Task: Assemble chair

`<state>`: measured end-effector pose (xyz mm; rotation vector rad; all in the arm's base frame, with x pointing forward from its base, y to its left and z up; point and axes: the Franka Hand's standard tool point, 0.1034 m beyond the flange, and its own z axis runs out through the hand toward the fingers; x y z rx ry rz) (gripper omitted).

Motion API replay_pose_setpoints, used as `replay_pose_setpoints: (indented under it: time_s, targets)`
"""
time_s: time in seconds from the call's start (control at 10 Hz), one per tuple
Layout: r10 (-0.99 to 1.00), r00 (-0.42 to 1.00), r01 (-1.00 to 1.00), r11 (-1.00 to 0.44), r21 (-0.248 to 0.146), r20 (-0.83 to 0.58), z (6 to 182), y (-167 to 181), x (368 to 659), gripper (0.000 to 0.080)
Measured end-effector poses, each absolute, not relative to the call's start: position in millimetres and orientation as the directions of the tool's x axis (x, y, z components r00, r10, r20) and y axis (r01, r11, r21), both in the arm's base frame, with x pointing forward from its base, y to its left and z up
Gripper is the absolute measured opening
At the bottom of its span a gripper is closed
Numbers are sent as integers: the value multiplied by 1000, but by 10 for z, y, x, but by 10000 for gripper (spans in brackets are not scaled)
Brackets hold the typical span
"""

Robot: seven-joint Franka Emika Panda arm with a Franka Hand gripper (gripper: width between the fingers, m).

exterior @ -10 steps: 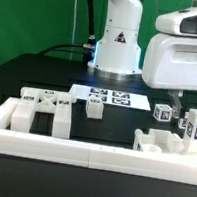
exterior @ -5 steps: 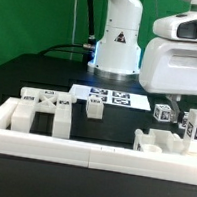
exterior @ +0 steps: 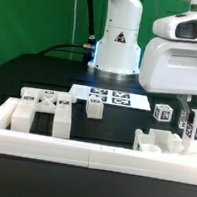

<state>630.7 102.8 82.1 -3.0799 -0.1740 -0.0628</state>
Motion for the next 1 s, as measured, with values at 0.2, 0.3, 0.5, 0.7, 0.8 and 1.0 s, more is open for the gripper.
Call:
replay_pose_setpoints:
  time_s: [0.2,0.3,0.5,0.7,0.8,1.0]
  targets:
    - [-135,990,-132,-989,-73,34,815,1034,6307,289]
    - [-228,973,-225,-971,-75,26,812,1069,6297,289]
    - [-395,918,-393,-916,-82,15,808,1154,6285,291]
    - [-532,846,-529,-844,-90,12,804,1235,6292,291]
    - [-613,790,-610,-787,-97,8,803,1242,6305,291]
    - [-722,692,-718,-687,-109,-9,803,1232,6317,291]
